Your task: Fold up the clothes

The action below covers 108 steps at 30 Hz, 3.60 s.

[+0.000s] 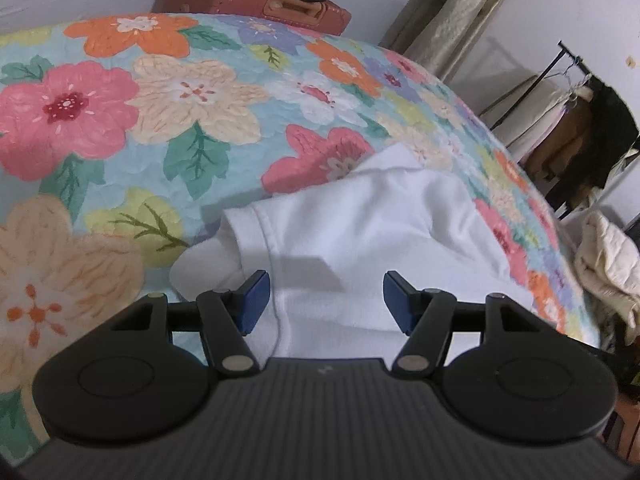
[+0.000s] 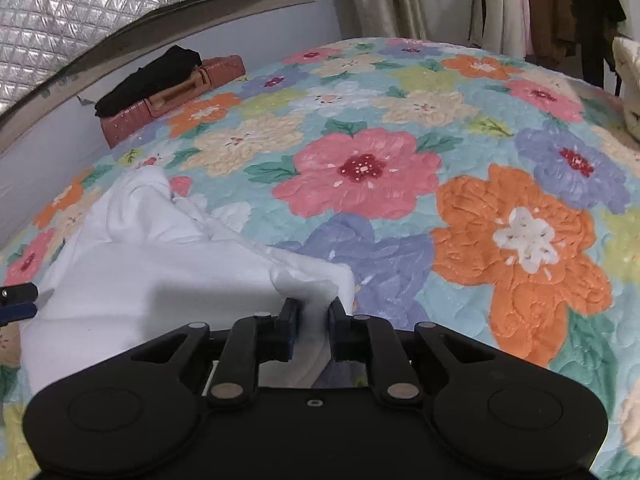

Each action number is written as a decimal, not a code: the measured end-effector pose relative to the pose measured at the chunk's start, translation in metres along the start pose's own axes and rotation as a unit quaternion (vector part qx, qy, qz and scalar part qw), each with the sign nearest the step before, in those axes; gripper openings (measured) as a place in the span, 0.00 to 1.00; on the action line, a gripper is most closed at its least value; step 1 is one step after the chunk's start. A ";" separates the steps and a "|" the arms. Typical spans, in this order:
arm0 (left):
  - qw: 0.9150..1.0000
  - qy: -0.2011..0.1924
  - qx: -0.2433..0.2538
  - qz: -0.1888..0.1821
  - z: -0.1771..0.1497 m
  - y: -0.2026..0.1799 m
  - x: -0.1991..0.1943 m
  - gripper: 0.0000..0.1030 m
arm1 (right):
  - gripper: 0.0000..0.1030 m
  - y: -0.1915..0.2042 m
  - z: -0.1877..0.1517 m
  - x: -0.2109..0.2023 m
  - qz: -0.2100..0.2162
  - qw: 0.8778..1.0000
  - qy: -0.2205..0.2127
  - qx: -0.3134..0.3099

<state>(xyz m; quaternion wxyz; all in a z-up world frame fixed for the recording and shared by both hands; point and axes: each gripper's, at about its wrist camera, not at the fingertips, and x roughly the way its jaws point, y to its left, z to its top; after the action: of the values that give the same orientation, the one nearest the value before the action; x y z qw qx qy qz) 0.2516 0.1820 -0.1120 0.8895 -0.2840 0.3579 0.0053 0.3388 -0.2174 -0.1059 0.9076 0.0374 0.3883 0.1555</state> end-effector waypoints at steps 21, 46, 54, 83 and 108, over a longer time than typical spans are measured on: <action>1.000 -0.001 -0.010 -0.009 0.018 0.027 0.011 0.64 | 0.55 0.110 0.096 0.063 0.104 0.992 0.068 -0.037; 1.000 0.003 -0.015 0.005 0.021 0.040 0.015 0.68 | 0.55 0.071 0.079 0.001 0.012 0.998 -0.064 -0.005; 1.000 0.008 0.006 0.005 0.017 0.028 0.017 0.68 | 0.60 0.001 0.012 -0.004 0.036 0.993 -0.023 0.107; 0.985 0.025 0.167 0.023 -0.018 -0.037 0.018 0.76 | 0.08 -0.014 -0.013 -0.008 0.041 0.996 -0.046 0.062; 0.989 0.021 0.138 0.046 -0.016 -0.051 -0.004 0.76 | 0.06 0.060 -0.102 -0.078 0.182 0.982 0.023 0.054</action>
<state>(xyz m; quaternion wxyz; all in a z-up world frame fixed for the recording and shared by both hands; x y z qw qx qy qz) 0.2497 0.1323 -0.0934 0.9112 -0.1417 0.3868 -0.0095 0.1995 -0.1907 -0.1117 0.8516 0.1529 0.4039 0.2972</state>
